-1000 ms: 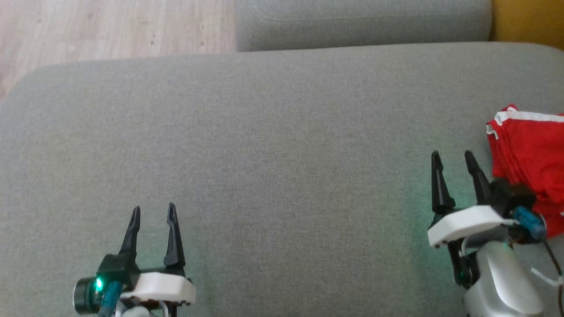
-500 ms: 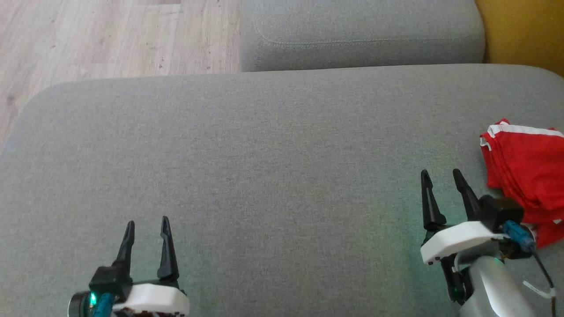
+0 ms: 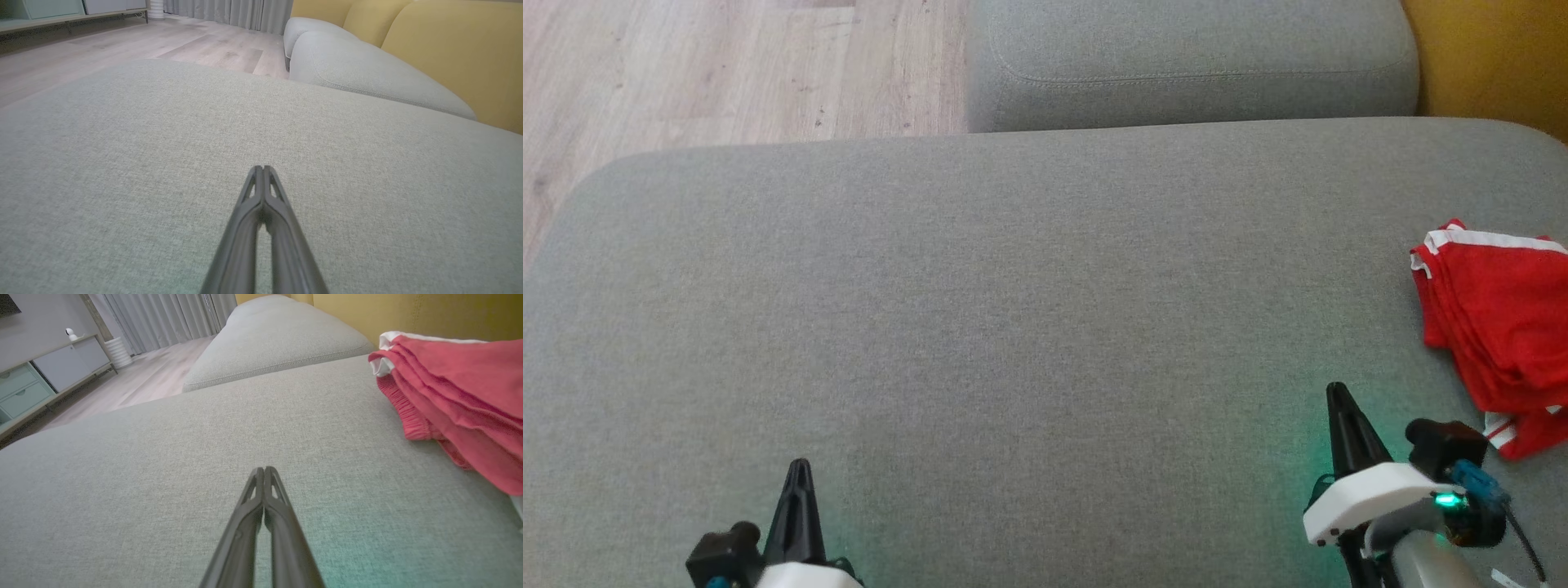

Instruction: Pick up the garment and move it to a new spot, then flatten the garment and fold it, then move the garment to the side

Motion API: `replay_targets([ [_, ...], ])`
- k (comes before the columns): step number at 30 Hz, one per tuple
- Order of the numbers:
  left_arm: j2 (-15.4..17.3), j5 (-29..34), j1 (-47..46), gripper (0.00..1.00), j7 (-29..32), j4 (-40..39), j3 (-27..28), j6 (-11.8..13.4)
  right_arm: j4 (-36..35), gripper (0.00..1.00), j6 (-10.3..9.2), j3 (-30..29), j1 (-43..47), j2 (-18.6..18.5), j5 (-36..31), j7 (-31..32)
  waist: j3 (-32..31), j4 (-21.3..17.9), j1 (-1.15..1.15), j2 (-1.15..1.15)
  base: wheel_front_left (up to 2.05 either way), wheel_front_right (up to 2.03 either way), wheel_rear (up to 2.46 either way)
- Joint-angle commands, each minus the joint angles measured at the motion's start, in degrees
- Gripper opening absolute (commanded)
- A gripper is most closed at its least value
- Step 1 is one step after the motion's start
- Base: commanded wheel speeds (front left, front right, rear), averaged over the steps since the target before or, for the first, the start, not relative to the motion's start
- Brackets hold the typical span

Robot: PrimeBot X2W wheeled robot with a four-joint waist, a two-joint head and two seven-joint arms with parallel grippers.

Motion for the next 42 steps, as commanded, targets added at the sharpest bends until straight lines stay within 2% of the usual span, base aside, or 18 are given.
replay_targets([
  [1,0.11,-1.60,-2.31,0.00,0.35,-1.84,0.71,-0.34,-2.31,0.00,0.01,-0.46,-3.19,-0.19,1.83,0.31,0.00,-0.01,0.00,0.00,0.00,0.00,0.00],
  [42,0.25,-27.71,-4.09,0.00,7.07,-5.50,4.01,-2.63,-9.55,0.00,0.07,-2.69,-1.33,-0.18,29.33,6.82,-0.10,-0.32,0.00,0.00,0.00,0.00,0.00],
])
